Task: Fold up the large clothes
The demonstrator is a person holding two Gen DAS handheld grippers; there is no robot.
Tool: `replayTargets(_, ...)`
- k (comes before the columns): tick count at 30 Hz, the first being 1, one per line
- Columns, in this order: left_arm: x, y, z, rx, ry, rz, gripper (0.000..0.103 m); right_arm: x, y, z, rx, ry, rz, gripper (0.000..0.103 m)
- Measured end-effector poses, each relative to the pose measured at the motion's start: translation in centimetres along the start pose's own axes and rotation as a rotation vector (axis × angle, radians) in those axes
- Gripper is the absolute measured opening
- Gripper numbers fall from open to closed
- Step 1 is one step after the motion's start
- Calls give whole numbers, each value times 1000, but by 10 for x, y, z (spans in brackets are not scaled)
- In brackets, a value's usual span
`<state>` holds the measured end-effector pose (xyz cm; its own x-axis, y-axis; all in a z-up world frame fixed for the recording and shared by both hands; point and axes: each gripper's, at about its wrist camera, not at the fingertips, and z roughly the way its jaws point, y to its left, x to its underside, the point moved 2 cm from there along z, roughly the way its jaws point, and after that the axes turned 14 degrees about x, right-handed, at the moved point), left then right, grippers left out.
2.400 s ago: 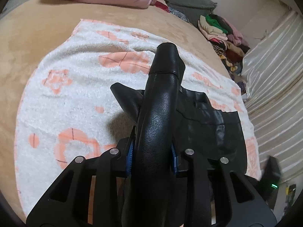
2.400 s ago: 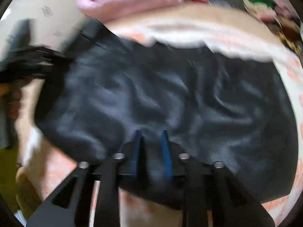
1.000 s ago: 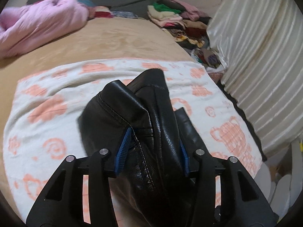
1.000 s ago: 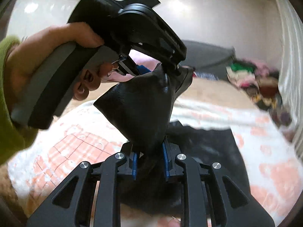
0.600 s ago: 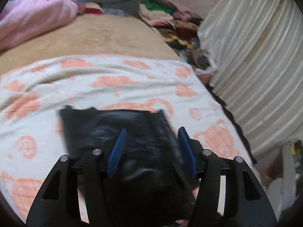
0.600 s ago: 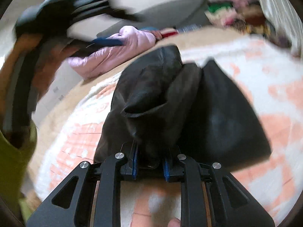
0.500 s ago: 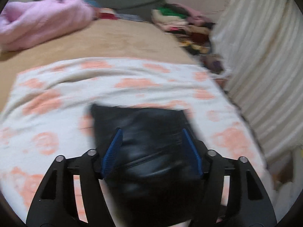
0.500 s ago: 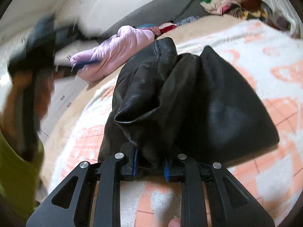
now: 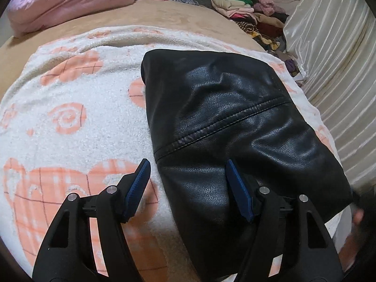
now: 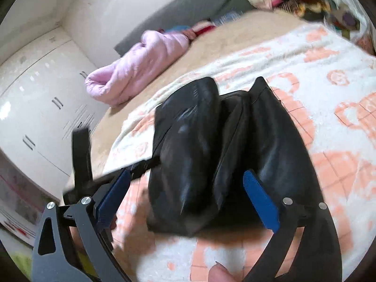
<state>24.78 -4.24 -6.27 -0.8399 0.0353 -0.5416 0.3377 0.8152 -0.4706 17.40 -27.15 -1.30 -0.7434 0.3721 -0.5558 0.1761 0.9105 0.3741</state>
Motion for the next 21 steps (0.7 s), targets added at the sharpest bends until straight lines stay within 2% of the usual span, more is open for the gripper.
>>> replayTargets(2, 3, 2, -3, 7, -5, -6, 58, -26, -8, 21, -28, 108, 46, 96)
replayTargets(3, 3, 1, -2, 7, -5, -7, 58, -34, -12, 30, -34, 133, 62, 96)
replayTargets(6, 4, 0, -2, 12, -8, -10, 58, -59, -10, 60, 1, 233, 50, 96)
replayTargets(8, 4, 0, -2, 13, -7, -9, 58, -69, -2, 77, 78, 283, 24, 95)
replayTargets(9, 3, 1, -1, 13, -7, -7, 58, -72, 4, 83, 100, 291, -6, 90)
replayTargets(11, 3, 1, -1, 12, -5, -6, 58, -71, 22, 92, 175, 306, -115, 65)
replayTargets(12, 3, 2, 0, 1, -2, -1, 58, -70, 32, 92, 195, 292, -176, 45)
replayTargets(13, 3, 2, 1, -6, 1, 2, 58, -68, 42, 89, 219, 261, -242, 32)
replayTargets(16, -1, -2, -7, -3, -14, -3, 59, -69, 68, 69, 214, 150, -386, 18)
replayTargets(17, -3, -4, -10, -1, -21, 0, 60, -71, 74, 57, 197, 113, -417, 16)
replayTargets(19, -7, -11, -20, 14, -44, 12, 71, -82, 76, 39, 158, 49, -436, 13)
replayTargets(21, -12, -18, -28, 55, -65, 7, 77, -91, 66, 17, 133, -32, -437, 12)
